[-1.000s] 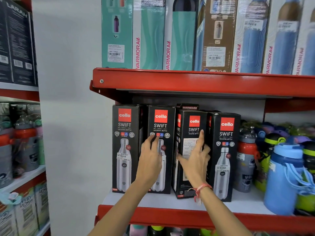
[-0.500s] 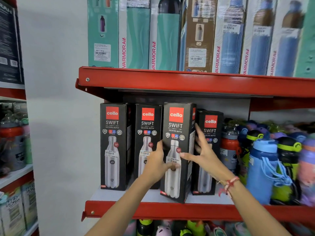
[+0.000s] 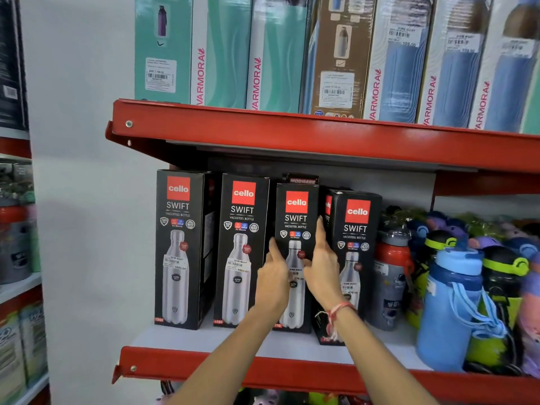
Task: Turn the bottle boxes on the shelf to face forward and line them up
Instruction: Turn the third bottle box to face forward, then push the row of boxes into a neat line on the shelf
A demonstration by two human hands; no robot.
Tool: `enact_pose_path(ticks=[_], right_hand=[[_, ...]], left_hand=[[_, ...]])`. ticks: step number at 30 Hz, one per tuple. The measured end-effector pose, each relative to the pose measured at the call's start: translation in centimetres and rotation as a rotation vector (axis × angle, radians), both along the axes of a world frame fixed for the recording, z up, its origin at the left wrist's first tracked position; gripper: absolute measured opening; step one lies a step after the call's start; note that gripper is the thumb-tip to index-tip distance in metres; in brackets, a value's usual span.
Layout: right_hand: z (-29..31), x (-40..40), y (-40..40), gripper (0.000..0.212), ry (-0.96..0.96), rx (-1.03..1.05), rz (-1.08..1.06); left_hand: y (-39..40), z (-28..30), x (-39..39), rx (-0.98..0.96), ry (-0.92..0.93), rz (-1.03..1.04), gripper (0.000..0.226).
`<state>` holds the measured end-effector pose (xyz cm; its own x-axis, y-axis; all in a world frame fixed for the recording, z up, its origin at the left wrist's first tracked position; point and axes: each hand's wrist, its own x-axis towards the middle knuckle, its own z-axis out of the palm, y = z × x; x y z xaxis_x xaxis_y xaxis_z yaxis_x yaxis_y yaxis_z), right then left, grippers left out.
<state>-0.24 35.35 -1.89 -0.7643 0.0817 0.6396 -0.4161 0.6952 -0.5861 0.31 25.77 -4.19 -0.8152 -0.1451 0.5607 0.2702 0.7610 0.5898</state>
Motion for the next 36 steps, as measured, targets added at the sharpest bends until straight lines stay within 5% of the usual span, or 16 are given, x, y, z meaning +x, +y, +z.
enact_pose_path(ticks=[10, 14, 19, 23, 27, 36], right_hand=[[-2.0, 0.5, -0.7, 0.097, 0.075, 0.018, -0.039], [-2.9, 2.3, -3.7, 0.072, 0.285, 0.061, -0.172], [-4.2, 4.6, -9.1, 0.037, 0.065, -0.180, 0.347], [-6.4, 4.7, -14.1, 0.046, -0.325, -0.225, 0.539], [-7.5, 4.1, -18.5, 0.066, -0.484, -0.300, 0.559], [-7.9, 5.8, -20.8, 0.072, -0.404, -0.341, 0.513]], left_hand=[[-0.9, -0.7, -0.3, -0.184, 0.011, 0.042, 0.078], [-3.7, -1.3, 2.2, 0.016, 0.210, -0.114, 0.053], [-11.4, -3.5, 4.4, 0.114, 0.496, -0.037, 0.034], [-17.5, -5.5, 4.2, 0.421, 0.233, 0.132, 0.060], [-21.1, -6.8, 3.9, 0.509, 0.000, -0.155, 0.090], [-24.6, -6.3, 7.0, 0.306, -0.171, -0.307, 0.061]])
